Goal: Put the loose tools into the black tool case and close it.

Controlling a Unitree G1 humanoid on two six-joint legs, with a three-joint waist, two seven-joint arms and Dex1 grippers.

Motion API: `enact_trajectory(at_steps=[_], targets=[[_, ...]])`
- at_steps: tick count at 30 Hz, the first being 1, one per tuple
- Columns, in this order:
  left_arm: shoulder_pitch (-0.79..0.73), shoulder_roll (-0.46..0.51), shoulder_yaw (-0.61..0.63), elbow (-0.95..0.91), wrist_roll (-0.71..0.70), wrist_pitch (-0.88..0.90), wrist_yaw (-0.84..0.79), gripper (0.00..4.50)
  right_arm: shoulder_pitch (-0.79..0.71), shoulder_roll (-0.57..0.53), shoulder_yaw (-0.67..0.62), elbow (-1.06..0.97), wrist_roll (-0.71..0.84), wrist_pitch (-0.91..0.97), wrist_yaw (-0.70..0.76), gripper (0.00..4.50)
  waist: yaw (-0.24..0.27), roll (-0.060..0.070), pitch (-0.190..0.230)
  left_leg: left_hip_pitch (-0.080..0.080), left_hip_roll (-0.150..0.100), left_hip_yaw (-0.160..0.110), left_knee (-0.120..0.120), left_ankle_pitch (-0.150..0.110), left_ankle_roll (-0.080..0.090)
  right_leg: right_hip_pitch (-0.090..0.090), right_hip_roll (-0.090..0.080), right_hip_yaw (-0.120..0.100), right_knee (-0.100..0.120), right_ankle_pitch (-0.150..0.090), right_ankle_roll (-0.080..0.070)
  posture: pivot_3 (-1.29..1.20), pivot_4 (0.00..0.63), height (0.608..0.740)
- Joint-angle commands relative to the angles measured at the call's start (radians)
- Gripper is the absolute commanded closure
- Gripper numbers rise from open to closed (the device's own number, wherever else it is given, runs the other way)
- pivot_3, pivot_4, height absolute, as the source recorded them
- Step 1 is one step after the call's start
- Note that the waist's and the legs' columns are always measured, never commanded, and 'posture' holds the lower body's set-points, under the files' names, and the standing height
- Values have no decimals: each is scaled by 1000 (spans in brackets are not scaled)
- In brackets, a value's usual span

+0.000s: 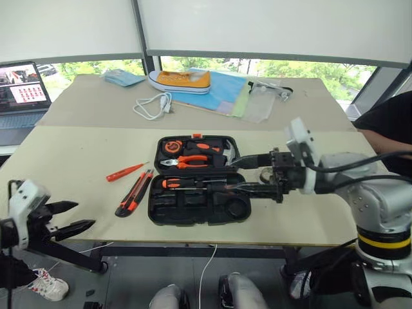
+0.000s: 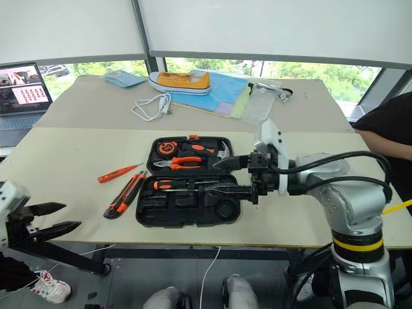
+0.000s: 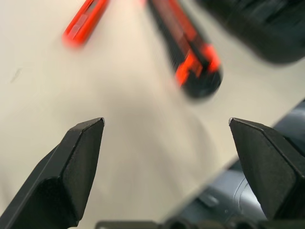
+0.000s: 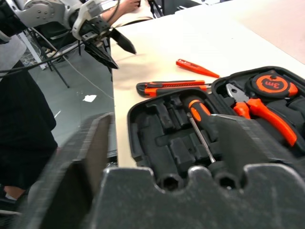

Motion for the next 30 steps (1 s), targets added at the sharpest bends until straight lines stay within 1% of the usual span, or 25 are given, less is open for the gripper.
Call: enact_trajectory(at_steps=[1,4,6,8,11,12,14,16,20,24,27,29,30], targets=[[-47,36,-4,-43,-23,69,37,0,11,-18,-20,-44,32,-19,-49,17,7,0,0,0,0,0,0,0,-2,0,0,0,0,0,0,0,150,718],[-182,53,-120,5,23,74,95,0,14,-21,-11,-49,39,-28,-68,17,22,0,0,0,0,-1,0,1,-4,0,-1,-2,1,1,0,0,150,718],[-292,68,-217,57,57,70,100,0,18,-26,-3,-55,40,-38,-75,17,26,-1,0,0,0,-1,-1,2,-4,0,0,-2,1,1,0,0,150,718],[-411,73,-324,135,113,1,73,0,22,-32,-2,-60,45,-44,-86,17,25,-1,0,0,-1,-1,-1,2,-4,0,2,-1,1,1,0,0,150,718],[-631,43,-491,371,230,-161,9,0,31,-34,-13,-74,74,-34,-108,17,23,-1,0,0,-1,0,-2,5,2,0,3,-1,0,2,-2,0,150,718],[-698,30,-534,448,258,-208,-15,0,37,-37,-14,-83,81,-34,-113,17,21,-1,0,0,-1,1,-2,6,4,0,4,-1,0,5,-7,0,150,718],[-840,0,-606,601,312,-289,-61,0,51,-48,-22,-101,94,-32,-122,17,18,-2,0,-1,-1,2,-2,7,5,0,5,-2,0,5,-8,0,150,718],[-956,-28,-657,744,362,-366,-92,0,64,-59,-37,-115,113,-24,-139,17,15,-3,0,-1,-2,3,-2,7,5,0,8,-6,0,5,-8,0,150,718],[-1123,-85,-730,1000,456,-493,-98,0,98,-86,-71,-150,155,-12,-174,17,5,-4,0,-2,-3,3,-1,6,7,0,6,-6,-1,5,-8,0,150,718],[-1217,-138,-780,1166,536,-537,-87,0,131,-117,-91,-191,187,-15,-205,17,1,-5,0,-2,-3,2,0,6,8,0,4,-4,-1,5,-7,0,150,718],[-1253,-171,-811,1250,592,-556,-57,0,142,-135,-110,-210,213,-15,-229,17,0,-7,0,-2,-3,2,0,6,8,0,4,-2,-1,3,-3,0,150,718],[-1273,-191,-814,1293,614,-548,-31,514,144,-146,-121,-215,230,-16,-246,0,1,-8,0,-2,-3,1,0,6,9,0,4,-2,0,2,-1,0,150,718],[-1280,-200,-815,1310,621,-543,-28,617,145,-152,-126,-218,237,-16,-254,0,2,-8,0,-1,-3,1,1,6,9,1,4,-1,0,2,-1,0,150,718]])
